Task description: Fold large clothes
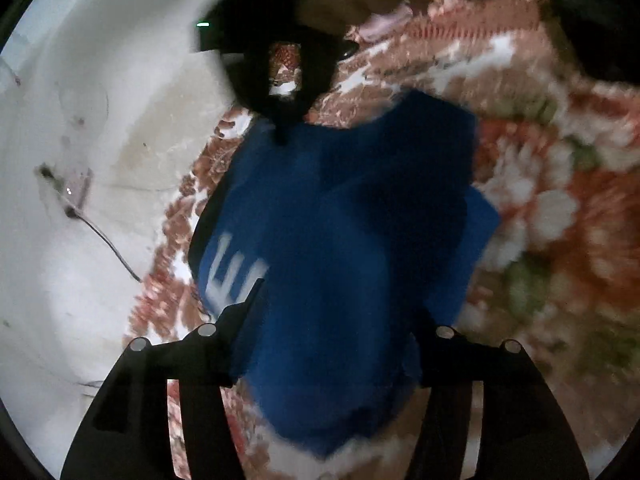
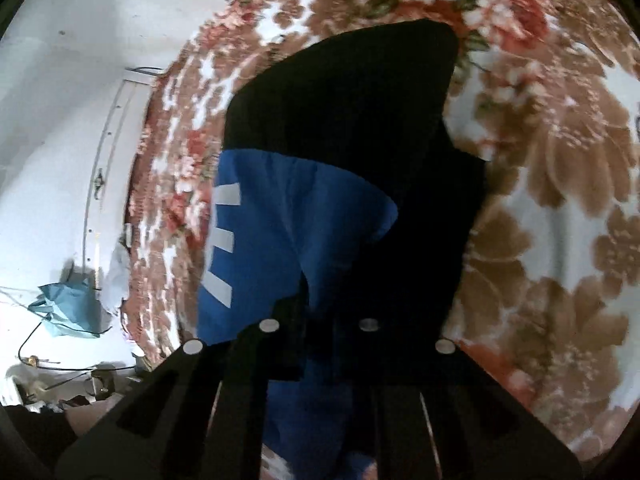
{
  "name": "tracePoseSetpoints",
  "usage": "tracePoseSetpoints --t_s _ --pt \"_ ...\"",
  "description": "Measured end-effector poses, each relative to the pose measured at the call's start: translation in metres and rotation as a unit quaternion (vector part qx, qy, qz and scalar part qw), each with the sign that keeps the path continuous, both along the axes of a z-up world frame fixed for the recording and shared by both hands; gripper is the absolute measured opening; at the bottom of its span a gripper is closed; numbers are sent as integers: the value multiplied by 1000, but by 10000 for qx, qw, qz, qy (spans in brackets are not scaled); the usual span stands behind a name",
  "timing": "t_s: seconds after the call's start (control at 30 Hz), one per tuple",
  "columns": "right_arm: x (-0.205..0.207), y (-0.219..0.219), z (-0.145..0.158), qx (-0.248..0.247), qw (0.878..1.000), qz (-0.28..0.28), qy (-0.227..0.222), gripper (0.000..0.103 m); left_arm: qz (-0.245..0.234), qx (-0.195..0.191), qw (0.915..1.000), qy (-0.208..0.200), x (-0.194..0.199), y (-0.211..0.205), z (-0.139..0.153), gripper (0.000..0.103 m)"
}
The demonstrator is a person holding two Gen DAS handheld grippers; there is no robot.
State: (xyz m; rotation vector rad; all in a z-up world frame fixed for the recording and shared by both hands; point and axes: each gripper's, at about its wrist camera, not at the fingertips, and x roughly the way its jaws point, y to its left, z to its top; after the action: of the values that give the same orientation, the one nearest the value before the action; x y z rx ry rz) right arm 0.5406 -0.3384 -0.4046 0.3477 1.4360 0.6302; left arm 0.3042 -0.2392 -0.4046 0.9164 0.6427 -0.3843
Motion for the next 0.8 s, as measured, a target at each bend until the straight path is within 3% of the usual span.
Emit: tracePoseSetpoints --t_s 0.07,0.13,0.17,0.23,0.33,0.37,0.47,0.6,0.8 --pt "-2 -7 2 13 9999 -48 105 9 -139 -168 9996 166 -5 11 24 61" --pt "-1 -9 4 -148 9999 -9 62 9 -236 -853 9948 508 -2 26 54 61" --pt "-2 -9 2 -281 9996 7 38 9 -237 -1190 9905 653 4 32 66 65" --pt "-1 -18 -5 -373 9992 7 108 9 -73 -1408 9878 656 21 34 70 75" --pt "-4 -18 -16 -600 9981 160 44 9 354 -1439 9851 876 61 45 32 71" --pt "-5 -17 -18 -718 9972 216 -15 9 369 -1455 9830 1061 71 47 11 66" --pt "-7 -13 -41 -1319 9899 507 -141 9 238 -1323 9810 1397 83 60 -45 69" --pt "-8 -15 -80 -1358 9896 482 -21 10 104 -1346 9804 1433 80 67 -67 72" --pt "-14 -35 -107 -749 9971 149 -55 14 128 -1702 9729 1561 85 78 -84 73"
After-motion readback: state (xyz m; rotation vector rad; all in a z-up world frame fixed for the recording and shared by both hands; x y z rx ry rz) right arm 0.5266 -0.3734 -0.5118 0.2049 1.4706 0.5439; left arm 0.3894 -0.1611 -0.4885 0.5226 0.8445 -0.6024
